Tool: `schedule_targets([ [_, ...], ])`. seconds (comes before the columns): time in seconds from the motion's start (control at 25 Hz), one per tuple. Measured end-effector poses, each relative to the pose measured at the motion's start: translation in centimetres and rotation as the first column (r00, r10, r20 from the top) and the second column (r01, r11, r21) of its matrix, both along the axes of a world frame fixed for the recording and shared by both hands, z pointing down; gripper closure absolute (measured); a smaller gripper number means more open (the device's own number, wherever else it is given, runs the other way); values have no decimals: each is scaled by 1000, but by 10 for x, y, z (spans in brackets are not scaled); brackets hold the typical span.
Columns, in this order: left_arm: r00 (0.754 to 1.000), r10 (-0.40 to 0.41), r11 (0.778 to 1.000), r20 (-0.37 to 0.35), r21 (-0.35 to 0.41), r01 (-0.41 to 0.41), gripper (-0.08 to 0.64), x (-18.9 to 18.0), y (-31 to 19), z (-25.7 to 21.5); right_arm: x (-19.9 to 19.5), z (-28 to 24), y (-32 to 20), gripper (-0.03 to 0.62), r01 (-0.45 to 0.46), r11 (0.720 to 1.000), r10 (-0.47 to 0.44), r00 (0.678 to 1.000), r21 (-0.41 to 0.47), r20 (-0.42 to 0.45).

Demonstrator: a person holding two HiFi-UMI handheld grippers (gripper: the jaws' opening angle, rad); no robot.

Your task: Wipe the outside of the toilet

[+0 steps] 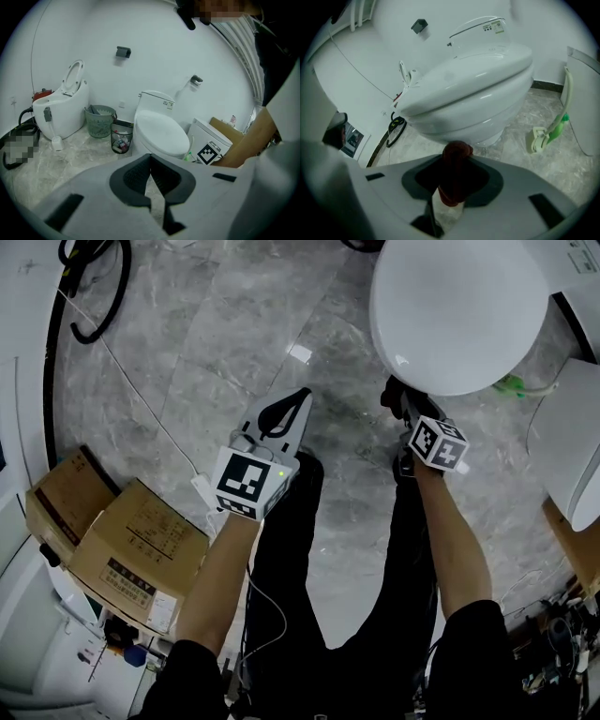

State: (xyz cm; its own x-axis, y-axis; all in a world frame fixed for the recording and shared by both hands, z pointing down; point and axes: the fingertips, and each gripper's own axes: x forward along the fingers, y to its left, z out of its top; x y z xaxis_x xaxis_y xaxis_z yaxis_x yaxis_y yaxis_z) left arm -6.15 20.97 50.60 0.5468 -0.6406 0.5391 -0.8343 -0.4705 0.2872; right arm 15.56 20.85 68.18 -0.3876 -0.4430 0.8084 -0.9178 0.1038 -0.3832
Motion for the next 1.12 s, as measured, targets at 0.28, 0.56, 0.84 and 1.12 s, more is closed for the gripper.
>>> schedule_targets([
  [0.28, 1000, -11, 1000, -3, 7, 11, 560, -51, 14, 3, -51, -2, -4, 480, -56, 998, 56, 998, 11, -3],
  [0.56, 999, -38, 999, -8, 22, 38, 560, -116, 22, -4, -85, -10, -16, 480, -201, 979, 202, 978, 33, -52],
  [0.84, 1000, -12, 999, 18, 41, 11, 560, -186, 20, -24, -132, -56, -22, 480, -230, 971, 234, 971, 73, -52],
  [1.12, 1000, -22, 995, 12, 93, 21, 560, -233, -15, -77, -210, -144, -54, 480, -87, 983, 92, 996, 162, -22],
])
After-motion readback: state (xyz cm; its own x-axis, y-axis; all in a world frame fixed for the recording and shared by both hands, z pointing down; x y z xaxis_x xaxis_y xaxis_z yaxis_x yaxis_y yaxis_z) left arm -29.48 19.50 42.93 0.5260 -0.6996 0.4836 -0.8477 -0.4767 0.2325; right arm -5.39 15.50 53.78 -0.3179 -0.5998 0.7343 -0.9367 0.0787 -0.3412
